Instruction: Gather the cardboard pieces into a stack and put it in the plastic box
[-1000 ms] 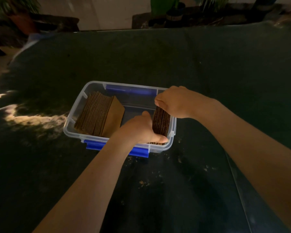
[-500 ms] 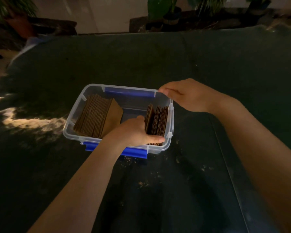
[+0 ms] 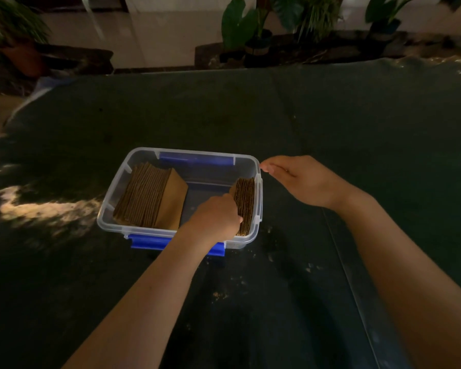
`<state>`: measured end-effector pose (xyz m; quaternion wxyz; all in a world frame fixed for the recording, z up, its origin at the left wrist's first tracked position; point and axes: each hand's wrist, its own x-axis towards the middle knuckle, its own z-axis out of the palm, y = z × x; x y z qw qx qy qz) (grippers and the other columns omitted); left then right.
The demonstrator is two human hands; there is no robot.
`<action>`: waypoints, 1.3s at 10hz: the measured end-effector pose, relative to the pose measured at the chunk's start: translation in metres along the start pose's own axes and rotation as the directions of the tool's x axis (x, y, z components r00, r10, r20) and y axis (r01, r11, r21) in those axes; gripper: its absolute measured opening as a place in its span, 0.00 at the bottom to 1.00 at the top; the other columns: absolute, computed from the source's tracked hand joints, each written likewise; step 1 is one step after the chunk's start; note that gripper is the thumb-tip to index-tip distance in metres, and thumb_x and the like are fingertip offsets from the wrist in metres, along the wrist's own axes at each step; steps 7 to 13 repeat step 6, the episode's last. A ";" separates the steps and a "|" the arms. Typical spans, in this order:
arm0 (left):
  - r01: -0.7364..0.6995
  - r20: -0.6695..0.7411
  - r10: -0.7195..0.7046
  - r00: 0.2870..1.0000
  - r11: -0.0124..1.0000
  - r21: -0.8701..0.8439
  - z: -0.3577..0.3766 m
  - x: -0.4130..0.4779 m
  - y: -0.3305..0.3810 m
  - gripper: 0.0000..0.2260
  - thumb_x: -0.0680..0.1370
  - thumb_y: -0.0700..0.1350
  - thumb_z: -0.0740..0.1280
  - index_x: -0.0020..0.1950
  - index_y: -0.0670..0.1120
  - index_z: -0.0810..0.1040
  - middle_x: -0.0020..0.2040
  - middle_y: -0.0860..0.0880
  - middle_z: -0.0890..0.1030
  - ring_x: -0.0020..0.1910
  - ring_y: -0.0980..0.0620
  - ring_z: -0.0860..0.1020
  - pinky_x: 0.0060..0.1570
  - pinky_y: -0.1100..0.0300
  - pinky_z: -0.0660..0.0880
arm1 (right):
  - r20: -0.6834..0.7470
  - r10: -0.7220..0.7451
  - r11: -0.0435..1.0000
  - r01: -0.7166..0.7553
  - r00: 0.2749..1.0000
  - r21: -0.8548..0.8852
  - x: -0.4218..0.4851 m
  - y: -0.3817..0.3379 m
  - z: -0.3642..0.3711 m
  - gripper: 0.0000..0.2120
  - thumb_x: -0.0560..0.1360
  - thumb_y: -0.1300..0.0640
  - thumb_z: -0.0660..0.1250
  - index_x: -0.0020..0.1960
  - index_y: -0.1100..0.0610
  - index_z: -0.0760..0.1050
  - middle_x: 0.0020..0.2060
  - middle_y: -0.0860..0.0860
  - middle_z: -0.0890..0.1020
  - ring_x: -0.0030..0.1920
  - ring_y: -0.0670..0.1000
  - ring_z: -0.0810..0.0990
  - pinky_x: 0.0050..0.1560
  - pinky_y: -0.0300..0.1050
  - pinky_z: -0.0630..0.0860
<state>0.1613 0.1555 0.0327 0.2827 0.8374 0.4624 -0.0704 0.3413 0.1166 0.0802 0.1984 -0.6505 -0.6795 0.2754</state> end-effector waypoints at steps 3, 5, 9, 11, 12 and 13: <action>-0.009 -0.027 0.010 1.000 0.999 0.034 -0.005 -0.007 -0.001 0.13 0.78 0.52 0.54 0.37 0.48 0.68 0.31 0.52 0.71 0.30 0.58 0.70 0.30 0.66 0.64 | -0.032 0.021 1.000 -0.021 0.999 -0.006 -0.006 0.001 -0.005 0.14 0.80 0.52 0.52 0.60 0.54 0.73 0.54 0.56 0.80 0.52 0.51 0.78 0.54 0.48 0.74; 0.023 -0.248 -0.146 0.958 0.898 -0.439 -0.074 -0.028 0.014 0.13 0.77 0.50 0.56 0.60 0.48 0.70 0.43 0.49 0.78 0.36 0.58 0.74 0.31 0.64 0.68 | -0.138 0.046 0.992 -0.029 0.989 0.120 -0.022 -0.029 -0.036 0.17 0.79 0.53 0.54 0.65 0.56 0.69 0.62 0.53 0.76 0.61 0.48 0.74 0.61 0.44 0.70; -0.162 -0.323 -0.160 0.933 0.616 -0.771 -0.152 -0.048 0.031 0.16 0.77 0.50 0.58 0.65 0.50 0.67 0.58 0.50 0.75 0.49 0.56 0.76 0.45 0.60 0.74 | -0.302 0.052 0.904 0.084 0.952 0.420 -0.025 -0.074 -0.085 0.15 0.80 0.55 0.53 0.63 0.57 0.70 0.58 0.53 0.78 0.57 0.46 0.77 0.59 0.46 0.74; -0.162 -0.323 -0.160 0.933 0.616 -0.771 -0.152 -0.048 0.031 0.16 0.77 0.50 0.58 0.65 0.50 0.67 0.58 0.50 0.75 0.49 0.56 0.76 0.45 0.60 0.74 | -0.302 0.052 0.904 0.084 0.952 0.420 -0.025 -0.074 -0.085 0.15 0.80 0.55 0.53 0.63 0.57 0.70 0.58 0.53 0.78 0.57 0.46 0.77 0.59 0.46 0.74; -0.162 -0.323 -0.160 0.933 0.616 -0.771 -0.152 -0.048 0.031 0.16 0.77 0.50 0.58 0.65 0.50 0.67 0.58 0.50 0.75 0.49 0.56 0.76 0.45 0.60 0.74 | -0.302 0.052 0.904 0.084 0.952 0.420 -0.025 -0.074 -0.085 0.15 0.80 0.55 0.53 0.63 0.57 0.70 0.58 0.53 0.78 0.57 0.46 0.77 0.59 0.46 0.74; -0.162 -0.323 -0.160 0.933 0.616 -0.771 -0.152 -0.048 0.031 0.16 0.77 0.50 0.58 0.65 0.50 0.67 0.58 0.50 0.75 0.49 0.56 0.76 0.45 0.60 0.74 | -0.302 0.052 0.904 0.084 0.952 0.420 -0.025 -0.074 -0.085 0.15 0.80 0.55 0.53 0.63 0.57 0.70 0.58 0.53 0.78 0.57 0.46 0.77 0.59 0.46 0.74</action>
